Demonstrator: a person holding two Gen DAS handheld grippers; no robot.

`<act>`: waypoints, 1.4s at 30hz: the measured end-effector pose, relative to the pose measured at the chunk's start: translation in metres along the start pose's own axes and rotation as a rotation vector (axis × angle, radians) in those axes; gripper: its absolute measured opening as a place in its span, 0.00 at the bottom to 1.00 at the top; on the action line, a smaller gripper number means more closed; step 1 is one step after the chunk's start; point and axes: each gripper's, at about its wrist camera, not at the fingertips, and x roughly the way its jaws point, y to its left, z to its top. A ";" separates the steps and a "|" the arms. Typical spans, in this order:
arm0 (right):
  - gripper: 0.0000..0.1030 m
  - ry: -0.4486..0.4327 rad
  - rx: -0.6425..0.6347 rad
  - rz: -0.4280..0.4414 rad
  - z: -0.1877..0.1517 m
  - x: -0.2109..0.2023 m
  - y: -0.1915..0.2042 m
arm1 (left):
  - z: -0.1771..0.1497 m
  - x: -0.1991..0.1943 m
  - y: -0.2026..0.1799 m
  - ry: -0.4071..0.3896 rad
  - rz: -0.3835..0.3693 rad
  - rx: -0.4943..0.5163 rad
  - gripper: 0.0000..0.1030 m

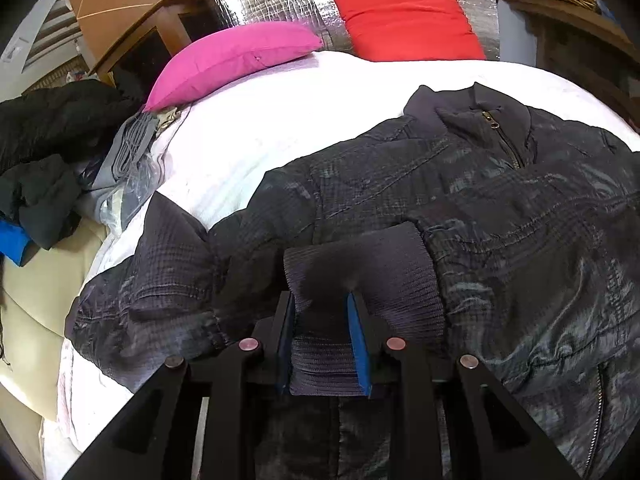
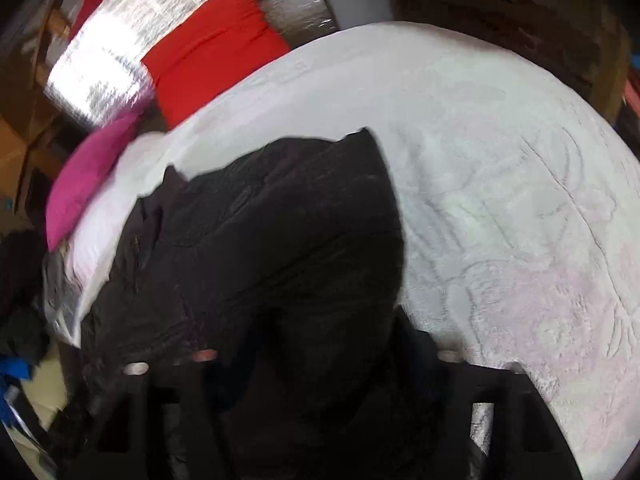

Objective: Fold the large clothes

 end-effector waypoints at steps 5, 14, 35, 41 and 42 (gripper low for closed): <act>0.36 -0.109 -0.053 -0.050 0.000 -0.021 0.013 | -0.002 0.000 -0.001 -0.006 0.000 0.014 0.27; 0.33 -0.053 -0.082 -0.093 0.001 -0.007 0.014 | -0.004 -0.003 -0.002 -0.023 0.002 0.025 0.27; 0.72 -0.012 -0.014 -0.047 0.012 0.002 0.017 | -0.003 -0.003 0.003 -0.031 -0.004 0.014 0.27; 0.64 0.006 -0.020 -0.013 0.005 0.014 0.021 | -0.004 -0.002 0.004 -0.031 -0.002 0.014 0.27; 0.54 -0.017 -0.040 -0.027 0.005 0.010 0.025 | -0.004 -0.002 0.004 -0.031 -0.001 0.014 0.27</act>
